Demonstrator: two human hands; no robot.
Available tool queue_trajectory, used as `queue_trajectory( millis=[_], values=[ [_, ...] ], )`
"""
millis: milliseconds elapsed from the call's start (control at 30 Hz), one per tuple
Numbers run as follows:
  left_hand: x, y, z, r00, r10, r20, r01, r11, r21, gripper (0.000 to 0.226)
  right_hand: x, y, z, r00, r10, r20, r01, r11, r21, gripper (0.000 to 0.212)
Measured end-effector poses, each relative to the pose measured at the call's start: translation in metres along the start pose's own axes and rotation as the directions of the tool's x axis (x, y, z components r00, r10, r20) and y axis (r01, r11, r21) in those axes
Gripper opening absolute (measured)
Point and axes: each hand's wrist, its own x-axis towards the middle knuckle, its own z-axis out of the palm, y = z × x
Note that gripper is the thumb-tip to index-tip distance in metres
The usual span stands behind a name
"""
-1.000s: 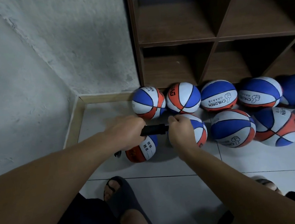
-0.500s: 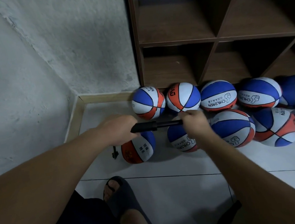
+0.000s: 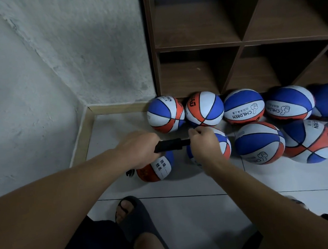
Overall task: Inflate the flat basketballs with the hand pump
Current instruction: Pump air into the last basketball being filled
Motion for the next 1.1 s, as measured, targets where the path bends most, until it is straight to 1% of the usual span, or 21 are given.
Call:
queue_trajectory(
  millis=[133, 300, 433, 500, 600, 667, 700, 767, 867, 967, 1100],
  values=[
    [0.002, 0.005, 0.001, 0.999, 0.035, 0.007, -0.035, 0.998, 0.060, 0.030, -0.007, 0.006, 0.013, 0.998, 0.049, 0.042, -0.050, 0.999, 0.017, 0.026],
    [0.002, 0.004, 0.000, 0.999, 0.028, 0.026, -0.030, 0.997, 0.076, 0.026, -0.005, 0.007, 0.015, 0.997, 0.050, 0.056, -0.051, 0.999, 0.012, 0.028],
    [0.001, -0.003, -0.007, 0.997, 0.050, 0.050, -0.054, 0.996, 0.077, 0.029, -0.001, 0.007, 0.008, 0.989, 0.070, 0.129, -0.070, 0.998, -0.003, 0.030],
    [0.000, -0.012, -0.011, 0.998, 0.036, 0.058, -0.040, 0.997, 0.061, 0.031, 0.008, 0.005, -0.008, 0.991, 0.084, 0.109, -0.084, 0.996, -0.004, 0.027],
    [0.000, -0.028, -0.016, 0.997, -0.025, 0.069, 0.025, 1.000, 0.013, 0.032, 0.030, 0.003, -0.045, 0.991, 0.136, 0.014, -0.136, 0.988, 0.072, 0.017],
    [-0.002, -0.033, -0.017, 0.996, -0.045, 0.074, 0.048, 0.998, -0.027, 0.032, 0.039, 0.002, -0.061, 0.987, 0.160, 0.035, -0.163, 0.981, 0.103, 0.017],
    [-0.004, -0.031, -0.018, 0.996, -0.046, 0.074, 0.049, 0.998, -0.041, 0.032, 0.040, 0.002, -0.063, 0.987, 0.156, 0.031, -0.158, 0.982, 0.098, 0.016],
    [-0.007, -0.021, -0.018, 0.998, -0.037, 0.057, 0.040, 0.997, -0.059, 0.034, 0.033, 0.000, -0.056, 0.993, 0.111, -0.033, -0.108, 0.991, 0.078, 0.017],
    [-0.009, -0.006, -0.022, 0.998, -0.058, 0.005, 0.058, 0.997, -0.042, 0.031, 0.011, -0.003, -0.032, 0.994, -0.029, -0.108, 0.036, 0.997, 0.067, 0.030],
    [-0.008, 0.001, -0.029, 0.999, -0.043, -0.028, 0.043, 0.999, -0.010, 0.031, -0.006, -0.005, -0.014, 0.989, -0.111, -0.099, 0.118, 0.991, 0.067, 0.035],
    [-0.007, 0.007, -0.025, 0.999, 0.007, -0.040, -0.007, 1.000, 0.016, 0.032, -0.015, -0.005, 0.002, 0.993, -0.113, -0.029, 0.115, 0.990, 0.083, 0.036]
  ],
)
